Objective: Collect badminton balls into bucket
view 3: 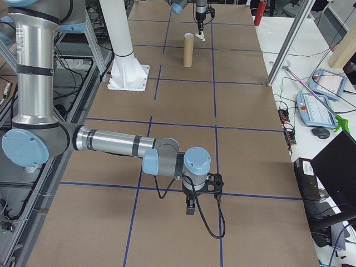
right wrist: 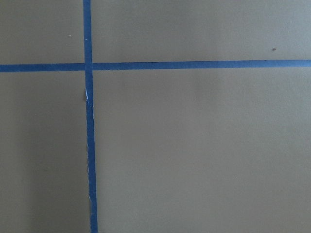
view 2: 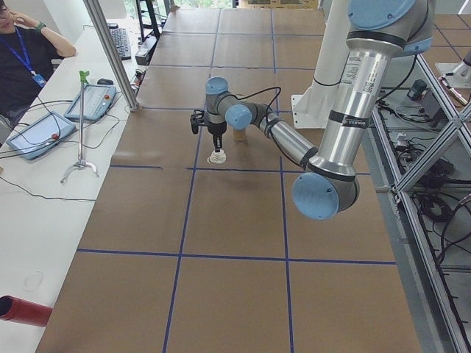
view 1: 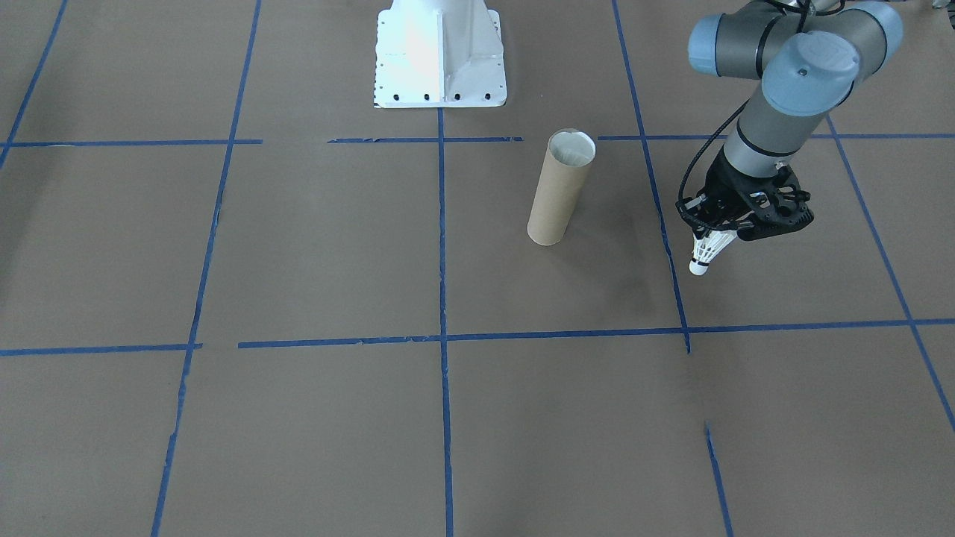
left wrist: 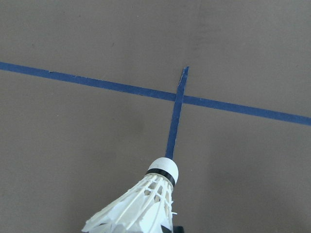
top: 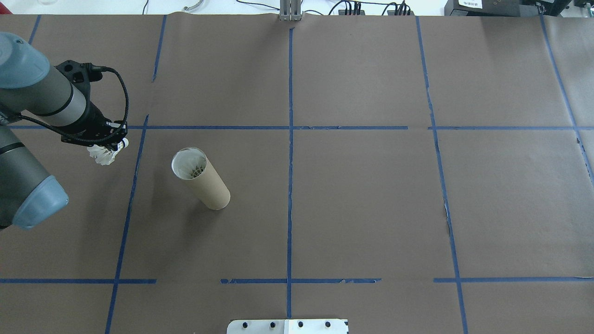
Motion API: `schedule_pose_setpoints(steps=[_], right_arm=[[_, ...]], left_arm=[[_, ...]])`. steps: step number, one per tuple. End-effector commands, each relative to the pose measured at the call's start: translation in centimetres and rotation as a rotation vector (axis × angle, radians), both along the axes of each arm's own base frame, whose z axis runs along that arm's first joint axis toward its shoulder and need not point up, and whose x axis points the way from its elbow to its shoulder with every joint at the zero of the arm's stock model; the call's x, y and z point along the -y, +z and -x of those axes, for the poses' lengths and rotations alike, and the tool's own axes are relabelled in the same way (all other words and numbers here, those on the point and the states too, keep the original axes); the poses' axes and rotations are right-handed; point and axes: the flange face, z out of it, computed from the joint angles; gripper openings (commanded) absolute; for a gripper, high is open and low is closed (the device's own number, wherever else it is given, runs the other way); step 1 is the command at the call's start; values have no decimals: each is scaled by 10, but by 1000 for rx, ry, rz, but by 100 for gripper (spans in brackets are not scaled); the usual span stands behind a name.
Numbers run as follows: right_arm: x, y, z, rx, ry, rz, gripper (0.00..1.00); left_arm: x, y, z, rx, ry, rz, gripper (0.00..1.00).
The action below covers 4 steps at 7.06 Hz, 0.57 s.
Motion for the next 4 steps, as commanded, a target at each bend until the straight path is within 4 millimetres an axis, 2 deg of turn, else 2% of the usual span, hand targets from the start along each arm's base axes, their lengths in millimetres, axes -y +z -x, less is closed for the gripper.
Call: schedule_pose_setpoints(steps=[1,3,4], right_arm=[[0,0,0,0,0,0,100],[0,0,0,0,0,0,100],[-1,1,0,0,0,2,100]], left_arm=[[-10,-20,6,-28,78,1,0],[2,-55,33,-158,71,49,0],[6,-75,51,-238,5,156,0]])
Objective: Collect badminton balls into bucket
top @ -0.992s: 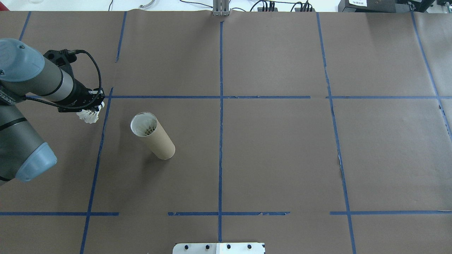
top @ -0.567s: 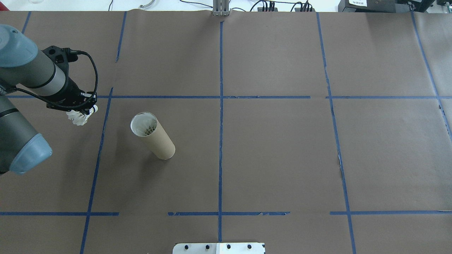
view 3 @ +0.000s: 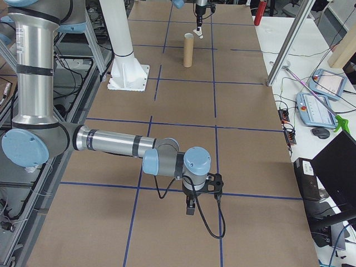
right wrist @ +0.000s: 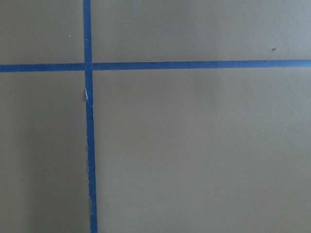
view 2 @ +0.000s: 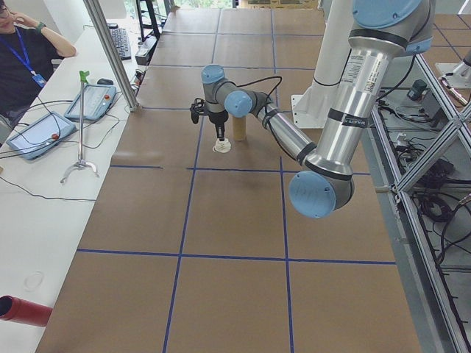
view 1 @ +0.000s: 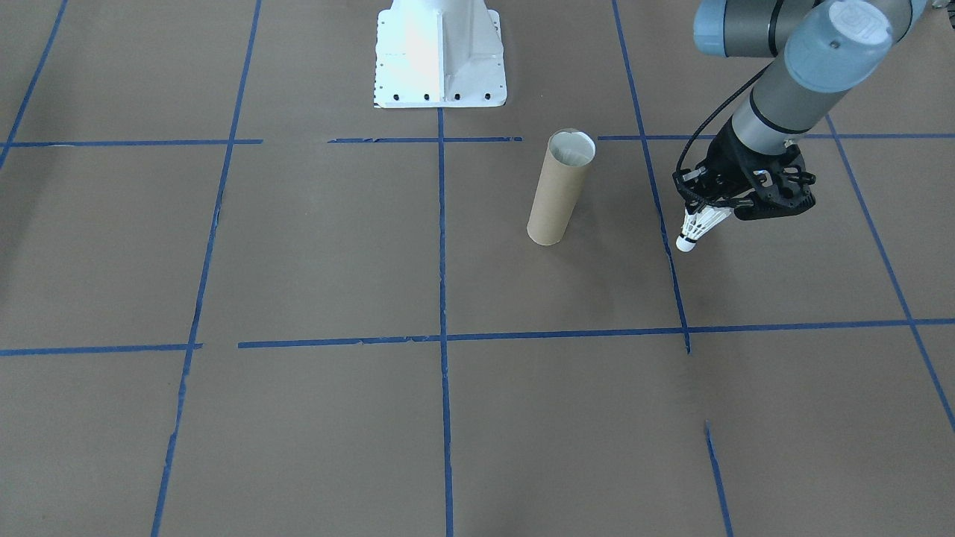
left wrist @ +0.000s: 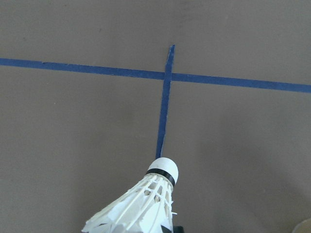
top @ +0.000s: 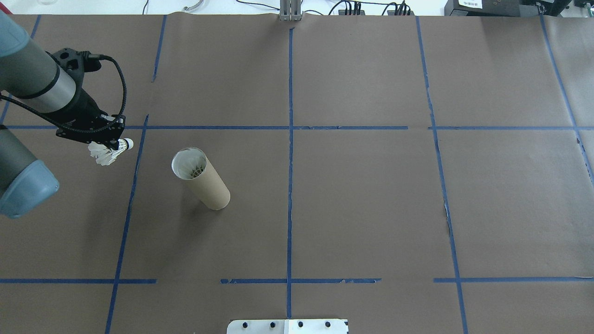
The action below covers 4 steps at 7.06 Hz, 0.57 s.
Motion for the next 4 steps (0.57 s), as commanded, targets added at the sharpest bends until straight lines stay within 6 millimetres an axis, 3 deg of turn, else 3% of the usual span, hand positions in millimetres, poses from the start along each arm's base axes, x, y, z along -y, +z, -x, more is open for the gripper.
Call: schedule_pose_setpoints(steps=[1,4], right_arm=[[0,0,0,0,0,0,100],[-1,0,0,2,0,1,100]], left_arm=[[-2,-47,34,-121,-130,174,0],[-8,-95,33,-176,-377,521,0]])
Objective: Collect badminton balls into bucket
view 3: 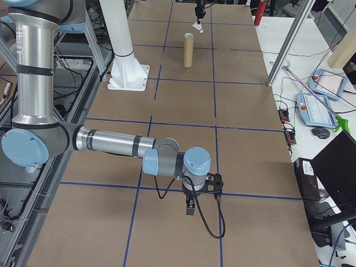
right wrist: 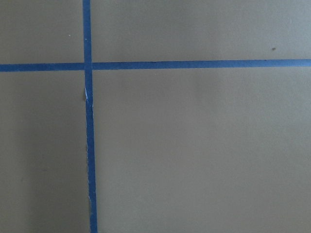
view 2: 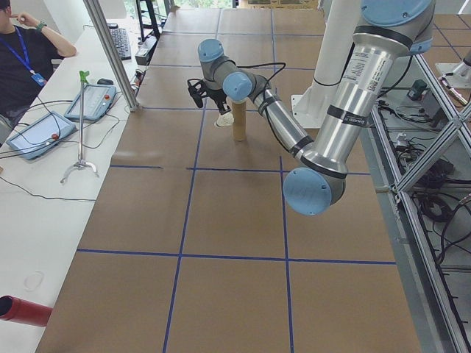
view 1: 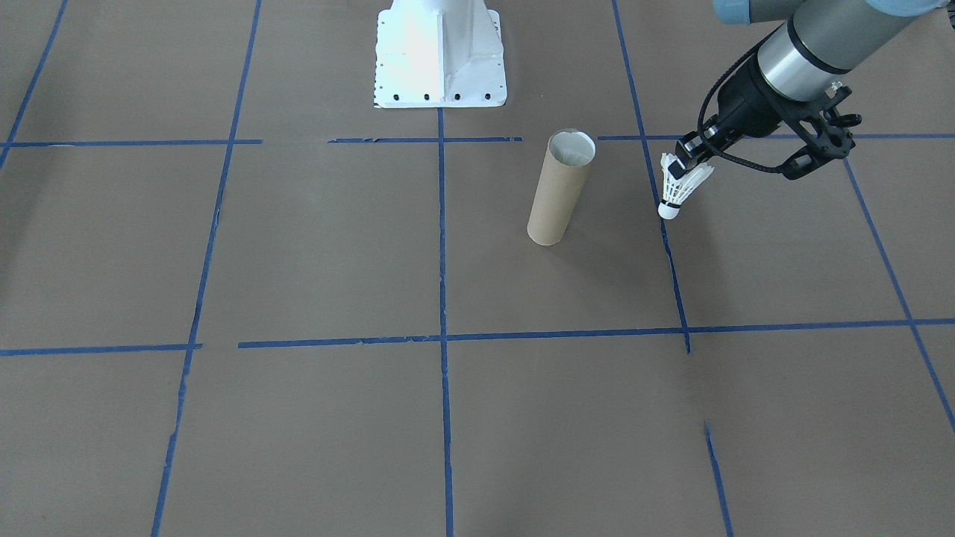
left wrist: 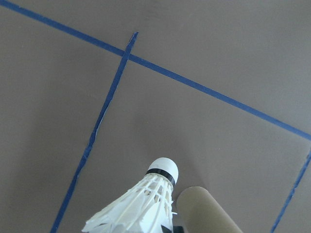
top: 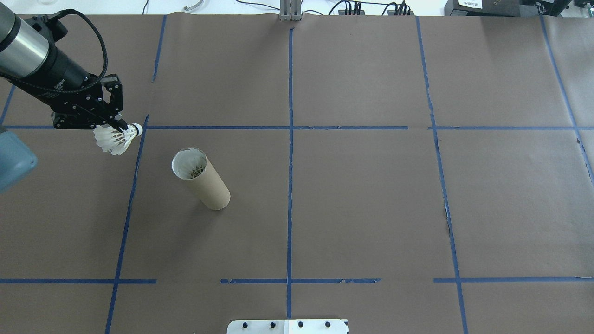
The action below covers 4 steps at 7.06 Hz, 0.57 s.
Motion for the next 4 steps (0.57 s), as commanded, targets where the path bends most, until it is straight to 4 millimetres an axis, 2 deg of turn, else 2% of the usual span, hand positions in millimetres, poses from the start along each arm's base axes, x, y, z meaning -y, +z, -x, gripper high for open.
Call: schedule_pose_setpoints(steps=[1,2,4], right_arm=[[0,0,0,0,0,-1,100],[0,0,0,0,0,-1,100],[0,0,0,0,0,-1,100]], left_arm=[[0,-31,-2,-34,-156,253,0],[-2,-36,-1,-41,-181,299,0],[-13,-62,3,-84,-213,411,0]])
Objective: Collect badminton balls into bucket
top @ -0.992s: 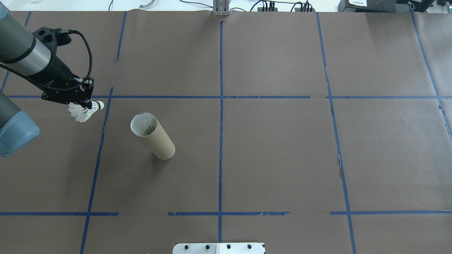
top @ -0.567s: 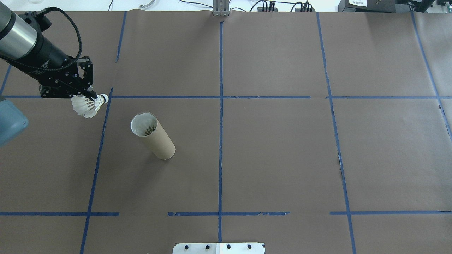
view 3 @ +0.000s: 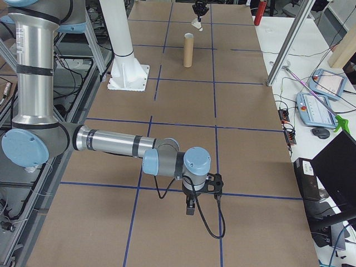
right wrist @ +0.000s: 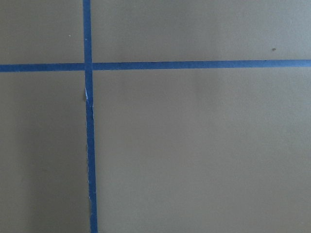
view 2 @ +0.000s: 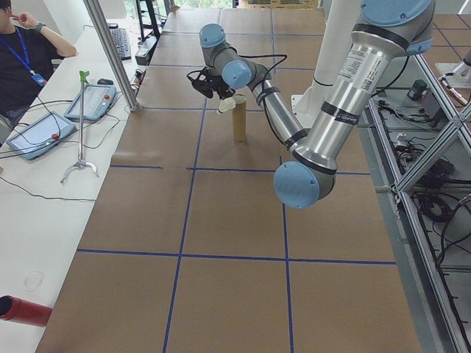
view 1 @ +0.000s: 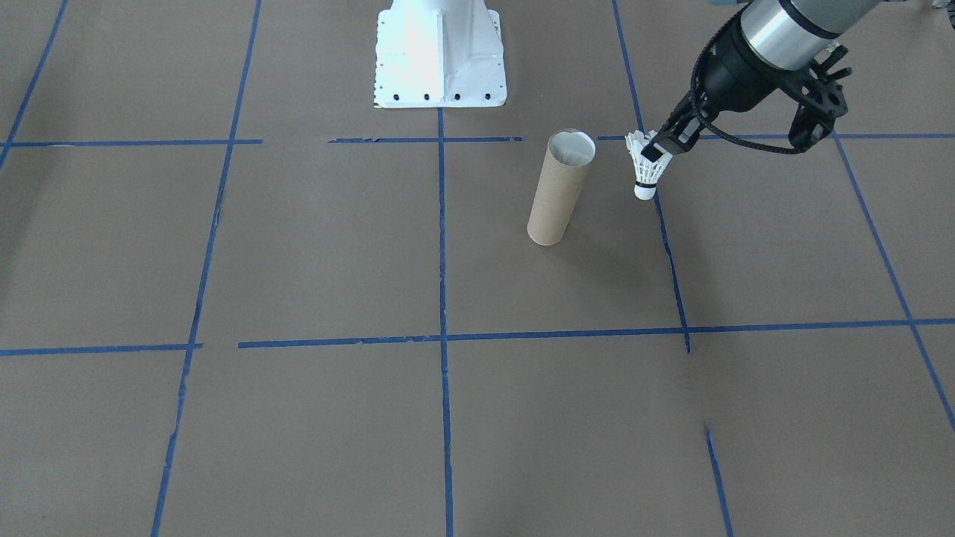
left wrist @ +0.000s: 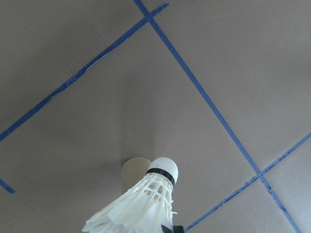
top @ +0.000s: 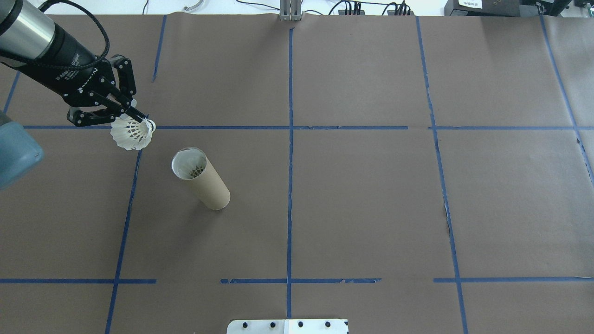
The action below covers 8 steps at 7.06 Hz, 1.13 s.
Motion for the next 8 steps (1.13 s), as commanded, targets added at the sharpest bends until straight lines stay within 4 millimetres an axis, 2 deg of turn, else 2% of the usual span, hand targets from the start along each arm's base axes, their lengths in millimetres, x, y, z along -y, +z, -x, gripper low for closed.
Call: schedule_pose_setpoints(steps=[1,3,5,7,8], right_arm=[[0,0,0,0,0,0,100],[0,0,0,0,0,0,100],[0,0,0,0,0,0,100],[-1,1,0,0,0,1,100],[0,0,0,0,0,0,100]], left_arm=[[-9,-23,1,-47,-45,145,0],[-12,-40,-2,-83,-58,241,0],[-9,-37,-11,-88,-65,336,0],[-18,-36,-34,-96,-36,360,0],[-16,-32,-35,-109,-43,368,0]])
